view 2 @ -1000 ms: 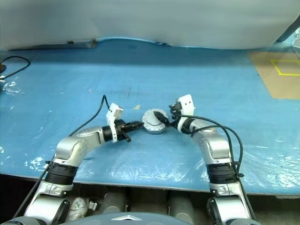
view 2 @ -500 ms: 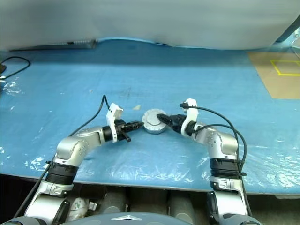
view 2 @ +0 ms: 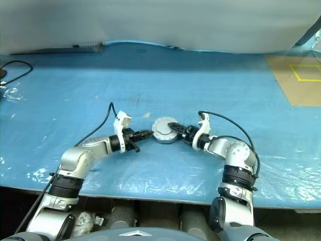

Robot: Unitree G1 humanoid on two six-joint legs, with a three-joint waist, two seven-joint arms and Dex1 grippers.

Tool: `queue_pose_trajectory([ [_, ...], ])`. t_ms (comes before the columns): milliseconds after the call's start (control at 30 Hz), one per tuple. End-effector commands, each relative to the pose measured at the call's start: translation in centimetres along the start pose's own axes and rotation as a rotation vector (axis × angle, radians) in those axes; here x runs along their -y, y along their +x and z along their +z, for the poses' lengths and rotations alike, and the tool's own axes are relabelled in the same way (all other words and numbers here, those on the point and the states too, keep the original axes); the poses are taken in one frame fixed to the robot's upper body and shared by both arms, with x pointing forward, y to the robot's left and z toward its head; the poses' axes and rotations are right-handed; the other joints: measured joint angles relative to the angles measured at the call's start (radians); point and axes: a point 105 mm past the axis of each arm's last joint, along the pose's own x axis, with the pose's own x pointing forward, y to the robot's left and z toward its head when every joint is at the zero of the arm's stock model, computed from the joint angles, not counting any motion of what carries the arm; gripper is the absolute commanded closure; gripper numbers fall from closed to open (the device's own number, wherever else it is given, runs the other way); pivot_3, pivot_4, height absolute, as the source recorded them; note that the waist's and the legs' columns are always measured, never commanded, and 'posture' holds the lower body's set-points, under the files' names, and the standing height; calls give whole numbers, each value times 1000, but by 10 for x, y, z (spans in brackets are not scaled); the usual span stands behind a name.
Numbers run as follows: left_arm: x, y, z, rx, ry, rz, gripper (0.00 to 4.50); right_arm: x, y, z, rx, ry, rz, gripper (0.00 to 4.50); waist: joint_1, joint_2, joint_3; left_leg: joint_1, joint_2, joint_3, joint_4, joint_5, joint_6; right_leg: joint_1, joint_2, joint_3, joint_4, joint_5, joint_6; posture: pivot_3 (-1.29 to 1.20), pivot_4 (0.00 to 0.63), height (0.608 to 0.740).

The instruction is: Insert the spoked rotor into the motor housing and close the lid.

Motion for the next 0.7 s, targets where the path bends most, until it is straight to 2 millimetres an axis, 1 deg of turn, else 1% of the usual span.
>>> queue_pose_trajectory([
  [33, -1, 0, -6, -17, -10, 7, 4500, 0, -2, -10, -50, 62, 31, 2653, 0, 1, 0, 0, 0, 0, 0, 0, 0, 0, 0, 0, 0, 0, 0, 0, 150, 740],
  [67, -1, 0, -7, -17, -11, 9, 4500, 1, -4, -11, -53, 71, 35, 2813, 1, 1, 0, 0, 0, 0, -1, 0, 0, 0, 0, 0, 0, 0, 0, 0, 150, 740],
  [133, -2, -1, -7, -15, -14, 13, 4500, 3, -7, -14, -60, 82, 35, 2886, 3, 1, 0, 0, 0, 0, -1, 0, 0, 0, 0, 0, 0, 0, 0, 0, 150, 740],
  [167, -2, -1, -7, -14, -15, 14, 4500, 3, -8, -15, -63, 86, 34, 3060, 3, 1, 0, 0, 0, 0, -1, 0, 0, 0, 0, 0, -1, 0, 0, 0, 150, 740],
  [200, -3, -2, -7, -14, -16, 15, 4500, 4, -9, -16, -65, 90, 32, 3370, 3, 1, 0, 0, 0, 0, -1, 0, 0, 0, 0, 0, -1, 0, 0, 0, 150, 740],
  [367, -3, -1, -6, -11, -15, 14, 4500, 7, -12, -24, -84, 87, 16, 3385, 4, 2, 0, 0, 0, 0, -2, 0, 0, 0, 0, 0, -1, 0, 0, 0, 150, 740],
  [500, -7, -2, 1, 16, -19, 23, 4500, 9, -15, -29, -91, 77, -1, 3385, 8, 2, -1, 0, 0, 0, -3, 0, 0, 0, 0, 0, -2, 0, 0, 0, 150, 740],
  [667, -11, -8, 15, 108, -101, 23, 4500, -1, -13, -16, -4, 99, 38, 3385, 8, 2, 0, 0, 0, 0, -3, 0, 0, 0, 0, 0, -2, 0, 0, 0, 150, 740],
  [700, -11, -11, 21, 162, -162, 11, 4317, -6, -12, -9, 26, 103, 59, 3385, 7, 2, 0, 0, 0, 0, -3, 0, 0, 0, 0, 0, -2, 0, 0, 0, 150, 740],
])
